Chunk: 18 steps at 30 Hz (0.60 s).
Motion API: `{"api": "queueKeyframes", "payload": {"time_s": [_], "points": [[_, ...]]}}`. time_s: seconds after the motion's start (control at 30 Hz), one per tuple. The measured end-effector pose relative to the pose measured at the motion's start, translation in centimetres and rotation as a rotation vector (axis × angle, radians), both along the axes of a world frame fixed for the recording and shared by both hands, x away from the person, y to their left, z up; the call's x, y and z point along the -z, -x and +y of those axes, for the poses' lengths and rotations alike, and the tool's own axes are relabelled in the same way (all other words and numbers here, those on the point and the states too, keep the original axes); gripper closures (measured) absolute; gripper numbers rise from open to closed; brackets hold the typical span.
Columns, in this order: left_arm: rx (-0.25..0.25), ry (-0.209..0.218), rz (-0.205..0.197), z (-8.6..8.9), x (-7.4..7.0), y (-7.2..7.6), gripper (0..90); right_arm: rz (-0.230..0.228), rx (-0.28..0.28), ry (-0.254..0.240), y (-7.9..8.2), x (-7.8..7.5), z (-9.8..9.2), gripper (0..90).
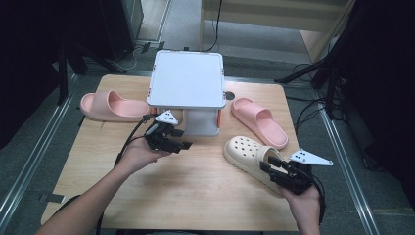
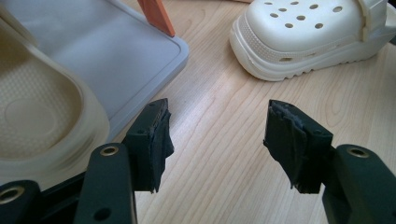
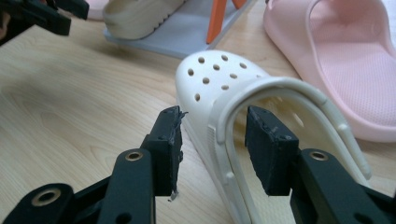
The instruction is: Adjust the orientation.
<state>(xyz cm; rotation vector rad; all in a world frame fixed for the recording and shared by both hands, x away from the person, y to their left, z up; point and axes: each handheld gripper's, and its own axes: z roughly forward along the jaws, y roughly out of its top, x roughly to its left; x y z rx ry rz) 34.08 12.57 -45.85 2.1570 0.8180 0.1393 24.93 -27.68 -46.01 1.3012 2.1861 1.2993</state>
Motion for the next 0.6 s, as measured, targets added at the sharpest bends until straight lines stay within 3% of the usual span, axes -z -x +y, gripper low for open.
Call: {"api": "queueKeyframes", "payload": {"time_s": [0.33, 0.53, 0.6], "points": [[0.001, -0.002, -0.005, 0.0, 0.0, 0.1, 40.8, 0.055, -0.038, 0.035, -1.8, 1.7, 1.3, 56.3], [-0.011, 0.006, -0.004, 0.9, 0.2, 0.6, 40.5, 0.078, -0.069, 0.076, -3.1, 2.2, 2.3, 59.0], [-0.020, 0.007, 0.001, 1.3, 0.2, 0.8, 40.1, 0.089, -0.084, 0.068, -3.5, 2.2, 2.4, 61.6]]}}
